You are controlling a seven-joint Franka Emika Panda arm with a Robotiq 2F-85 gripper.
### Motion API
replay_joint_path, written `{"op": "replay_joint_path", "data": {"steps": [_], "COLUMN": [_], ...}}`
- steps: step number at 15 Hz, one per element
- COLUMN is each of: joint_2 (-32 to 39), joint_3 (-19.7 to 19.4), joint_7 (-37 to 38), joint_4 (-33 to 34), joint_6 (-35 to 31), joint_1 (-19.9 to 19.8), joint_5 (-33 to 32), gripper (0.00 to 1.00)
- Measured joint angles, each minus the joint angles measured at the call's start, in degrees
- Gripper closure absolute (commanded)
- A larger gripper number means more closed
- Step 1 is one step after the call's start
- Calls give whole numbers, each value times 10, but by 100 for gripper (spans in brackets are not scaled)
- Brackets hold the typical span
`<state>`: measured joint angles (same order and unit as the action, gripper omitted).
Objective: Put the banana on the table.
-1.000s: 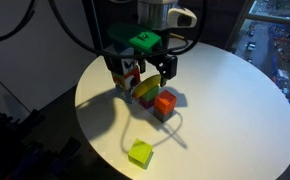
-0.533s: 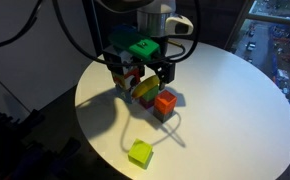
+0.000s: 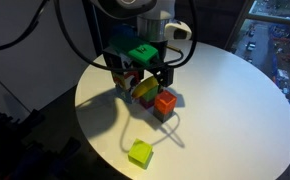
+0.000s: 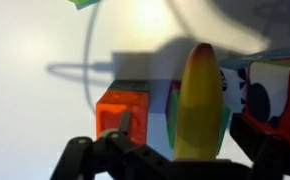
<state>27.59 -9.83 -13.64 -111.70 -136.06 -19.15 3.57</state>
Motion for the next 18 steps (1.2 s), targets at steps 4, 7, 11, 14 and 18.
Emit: {"op": "replay_joint_path", "data": {"steps": [4, 7, 11, 14, 18], "joint_2": [3, 7, 9, 9, 8], "joint_3": [0, 0, 0, 0, -5], "joint_7": [3, 8, 11, 14, 33], "joint_4": [1, 5, 7, 8, 10], "joint_6": [0, 0, 0, 0, 0], "joint_1": [0, 0, 0, 0, 1], "joint_5": [0, 0, 0, 0, -1], "gripper": [42, 66, 83, 83, 83]}}
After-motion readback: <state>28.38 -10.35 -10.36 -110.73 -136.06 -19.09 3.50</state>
